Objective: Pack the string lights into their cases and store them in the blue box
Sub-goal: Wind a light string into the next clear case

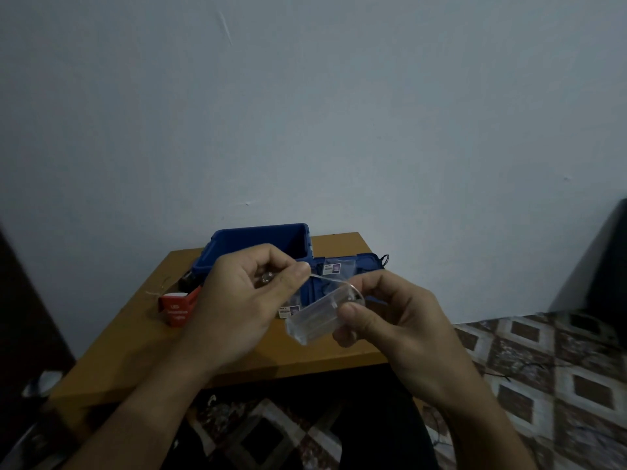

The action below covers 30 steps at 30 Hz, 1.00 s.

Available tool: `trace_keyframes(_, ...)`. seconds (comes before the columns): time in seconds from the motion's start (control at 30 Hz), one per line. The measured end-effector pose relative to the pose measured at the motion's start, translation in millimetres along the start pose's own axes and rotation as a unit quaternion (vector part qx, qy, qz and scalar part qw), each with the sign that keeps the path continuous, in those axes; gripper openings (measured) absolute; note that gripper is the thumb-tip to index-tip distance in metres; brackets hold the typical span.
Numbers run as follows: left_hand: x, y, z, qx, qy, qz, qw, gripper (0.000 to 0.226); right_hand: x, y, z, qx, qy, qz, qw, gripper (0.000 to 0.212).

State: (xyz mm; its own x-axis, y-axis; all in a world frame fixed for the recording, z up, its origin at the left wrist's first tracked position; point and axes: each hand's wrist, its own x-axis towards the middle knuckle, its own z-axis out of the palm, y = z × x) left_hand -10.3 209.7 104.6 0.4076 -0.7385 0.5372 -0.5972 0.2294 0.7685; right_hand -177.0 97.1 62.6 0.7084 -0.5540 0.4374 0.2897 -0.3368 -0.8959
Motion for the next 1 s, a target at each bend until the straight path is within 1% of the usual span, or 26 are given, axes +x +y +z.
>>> trace_keyframes(0.07, 1, -2, -1, 0.004, 0.002, -0.01, 1.0, 0.02, -1, -1, 2, -0.035, 0.016, 0.0, 0.999, 0.017)
trace_keyframes(0.17, 0, -4, -2, -0.019, -0.007, -0.034, 0.999, 0.023, -2, -2, 5, -0.056, 0.038, -0.008, 0.998, 0.016)
trace_keyframes(0.27, -2, -5, -4, -0.033, -0.012, -0.066, 0.997, 0.026, -3, -2, 7, -0.079, 0.031, -0.026, 0.996, 0.018)
trace_keyframes(0.33, -2, -3, -4, -0.022, -0.036, -0.094, 0.995, 0.026, -2, -2, 8, -0.086, 0.021, -0.025, 0.996, 0.017)
trace_keyframes(0.43, -3, -2, -4, -0.016, -0.076, -0.126, 0.989, 0.026, -2, -1, 7, -0.061, 0.009, -0.02, 0.998, 0.015)
trace_keyframes(0.5, -5, -1, -5, -0.032, -0.085, -0.129, 0.987, 0.027, -2, 0, 7, -0.045, 0.006, -0.018, 0.999, 0.015)
trace_keyframes(0.6, -6, -1, -6, -0.04, -0.086, -0.123, 0.988, 0.028, -2, 3, 8, -0.063, 0.023, -0.022, 0.998, 0.014)
trace_keyframes(0.7, -8, -3, -7, -0.004, -0.079, -0.099, 0.992, 0.033, 0, 6, 10, -0.055, 0.042, -0.005, 0.998, 0.016)
trace_keyframes(0.8, -11, -2, -7, 0.014, -0.053, -0.08, 0.995, 0.027, 0, 4, 9, -0.018, 0.045, 0.012, 0.999, 0.018)
trace_keyframes(0.9, -14, -2, -3, 0.019, -0.028, -0.089, 0.995, 0.029, 0, 1, 7, 0.03, 0.055, 0.041, 0.997, 0.016)
trace_keyframes(1.0, -16, -6, 0, -0.004, -0.022, -0.105, 0.994, 0.029, 0, -2, 6, 0.034, 0.06, 0.072, 0.995, 0.016)
